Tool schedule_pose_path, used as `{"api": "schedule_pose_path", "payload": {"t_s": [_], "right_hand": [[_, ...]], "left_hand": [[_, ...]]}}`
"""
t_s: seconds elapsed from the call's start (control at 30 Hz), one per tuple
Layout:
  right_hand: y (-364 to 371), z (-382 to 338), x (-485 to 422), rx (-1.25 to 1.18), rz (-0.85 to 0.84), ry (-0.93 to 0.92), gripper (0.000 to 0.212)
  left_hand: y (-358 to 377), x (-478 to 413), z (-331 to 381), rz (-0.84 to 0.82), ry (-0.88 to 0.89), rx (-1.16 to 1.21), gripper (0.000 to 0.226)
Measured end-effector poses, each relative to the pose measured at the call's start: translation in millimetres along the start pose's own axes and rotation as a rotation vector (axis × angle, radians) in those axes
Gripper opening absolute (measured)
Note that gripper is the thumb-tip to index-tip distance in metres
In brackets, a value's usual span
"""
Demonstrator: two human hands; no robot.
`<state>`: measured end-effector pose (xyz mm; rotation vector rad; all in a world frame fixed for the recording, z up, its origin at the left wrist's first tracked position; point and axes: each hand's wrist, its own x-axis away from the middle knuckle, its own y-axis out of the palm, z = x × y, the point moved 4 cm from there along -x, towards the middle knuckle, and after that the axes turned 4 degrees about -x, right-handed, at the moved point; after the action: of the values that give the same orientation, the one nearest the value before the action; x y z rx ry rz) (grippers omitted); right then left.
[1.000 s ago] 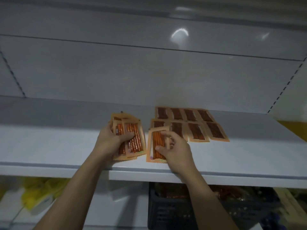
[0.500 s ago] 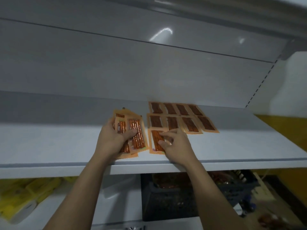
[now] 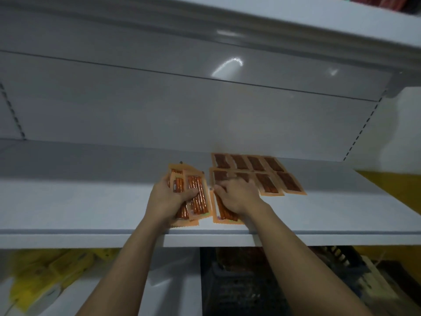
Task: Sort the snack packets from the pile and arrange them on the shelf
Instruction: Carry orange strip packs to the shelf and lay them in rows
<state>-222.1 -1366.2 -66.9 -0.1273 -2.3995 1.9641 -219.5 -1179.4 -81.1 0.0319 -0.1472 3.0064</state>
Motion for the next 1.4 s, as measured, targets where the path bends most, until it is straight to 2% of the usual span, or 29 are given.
{"api": "schedule_pose_path", "payload": {"t_s": [0.27,0.37,0.4,0.47,0.53,0.6,0.67,0.73,0.8,0.9,1.0,1.17,1.33,1.4], "right_hand": [[3.8,13.4,3.3,-0.104,0.110,-0.042,0.039],[-12.6,10.0,18.8,-0.476,0.263,-0.093,0.035],[-17.2,7.5,25.0,-0.624,0.245,-0.098,0.041],[-23.2,-1.8,37.1,-0.862,0.104,-0.124,0.058],[-26.3,-7.3,44.6,-0.923,0.054,-0.159,0.066],[-28.0,-5.7,47.4,-0.999,0.094,-0.137,0.063],[-31.0,0.0,48.8,-1.150,0.150,-0.075,0.056],[-37.1,15.7,49.8,-1.244,0.274,-0.008,0.046],[-44.1,38.6,53.9,-1.232,0.391,0.063,0.038],[-42.8,69.8,69.9,-1.130,0.352,0.160,0.036],[-30.8,84.4,81.6,-0.954,0.245,0.222,0.038],[-15.5,89.2,77.6,-0.673,0.252,0.257,0.040],[-8.8,85.2,78.3,-0.545,0.257,0.231,0.038],[-7.5,83.1,77.3,-0.487,0.279,0.207,0.034]], "left_hand": [[4.1,2.3,8.0,0.028,-0.058,0.015,0.037],[4.3,5.9,10.0,0.014,-0.060,0.031,0.037],[6.6,7.2,10.3,-0.001,-0.064,0.047,0.038],[13.7,10.3,12.3,-0.023,-0.070,0.091,0.039],[21.9,13.2,18.0,-0.040,-0.061,0.143,0.041],[28.3,15.2,25.4,-0.067,-0.043,0.179,0.041],[33.8,17.4,32.2,-0.128,-0.035,0.217,0.039],[36.6,18.2,34.9,-0.162,-0.042,0.241,0.033],[35.8,17.5,34.3,-0.139,-0.062,0.221,0.030],[36.8,16.2,30.1,-0.143,-0.066,0.110,0.031],[51.7,18.6,31.3,-0.264,-0.016,-0.117,0.032],[84.2,21.5,30.5,-0.512,0.025,-0.483,0.041],[77.8,14.3,32.8,-0.592,0.054,-0.650,0.039],[73.1,10.5,33.7,-0.644,0.042,-0.639,0.037]]}}
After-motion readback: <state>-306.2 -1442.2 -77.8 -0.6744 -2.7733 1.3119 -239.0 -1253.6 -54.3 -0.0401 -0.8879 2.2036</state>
